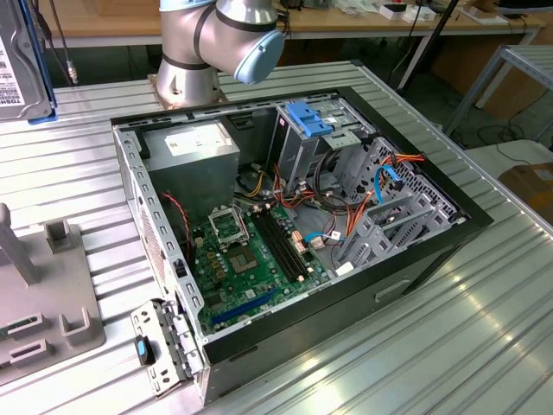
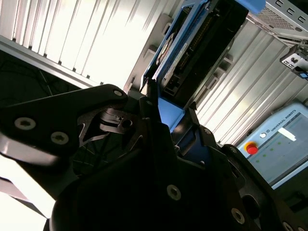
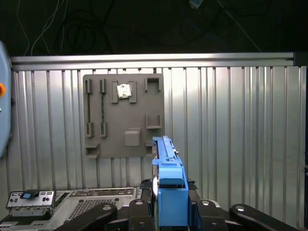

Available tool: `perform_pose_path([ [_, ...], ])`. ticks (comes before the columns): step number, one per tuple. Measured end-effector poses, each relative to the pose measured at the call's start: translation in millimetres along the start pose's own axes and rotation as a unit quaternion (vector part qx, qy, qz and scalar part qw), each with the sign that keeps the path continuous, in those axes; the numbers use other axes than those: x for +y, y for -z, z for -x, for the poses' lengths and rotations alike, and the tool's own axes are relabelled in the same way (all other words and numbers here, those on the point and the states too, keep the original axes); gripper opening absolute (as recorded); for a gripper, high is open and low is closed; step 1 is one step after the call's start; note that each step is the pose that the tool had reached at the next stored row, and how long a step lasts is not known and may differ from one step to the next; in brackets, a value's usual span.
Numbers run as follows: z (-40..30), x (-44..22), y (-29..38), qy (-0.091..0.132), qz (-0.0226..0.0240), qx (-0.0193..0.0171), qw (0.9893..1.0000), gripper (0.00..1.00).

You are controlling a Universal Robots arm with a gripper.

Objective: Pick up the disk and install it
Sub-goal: 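Pick up the disk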

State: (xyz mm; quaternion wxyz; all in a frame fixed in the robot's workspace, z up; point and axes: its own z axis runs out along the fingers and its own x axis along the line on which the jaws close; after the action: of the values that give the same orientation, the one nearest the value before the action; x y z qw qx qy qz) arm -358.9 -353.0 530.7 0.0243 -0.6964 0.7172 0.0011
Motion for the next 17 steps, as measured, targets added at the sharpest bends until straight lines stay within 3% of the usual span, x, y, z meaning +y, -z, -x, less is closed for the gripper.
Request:
perform_pose_path([
  [11,0.1,-1.4,0.0,0.000,0.0000,0.0000,1.0000,0.37],
  [17,0.4,-14.8,-0.5,0.000,0.0000,0.0000,1.0000,0.37],
])
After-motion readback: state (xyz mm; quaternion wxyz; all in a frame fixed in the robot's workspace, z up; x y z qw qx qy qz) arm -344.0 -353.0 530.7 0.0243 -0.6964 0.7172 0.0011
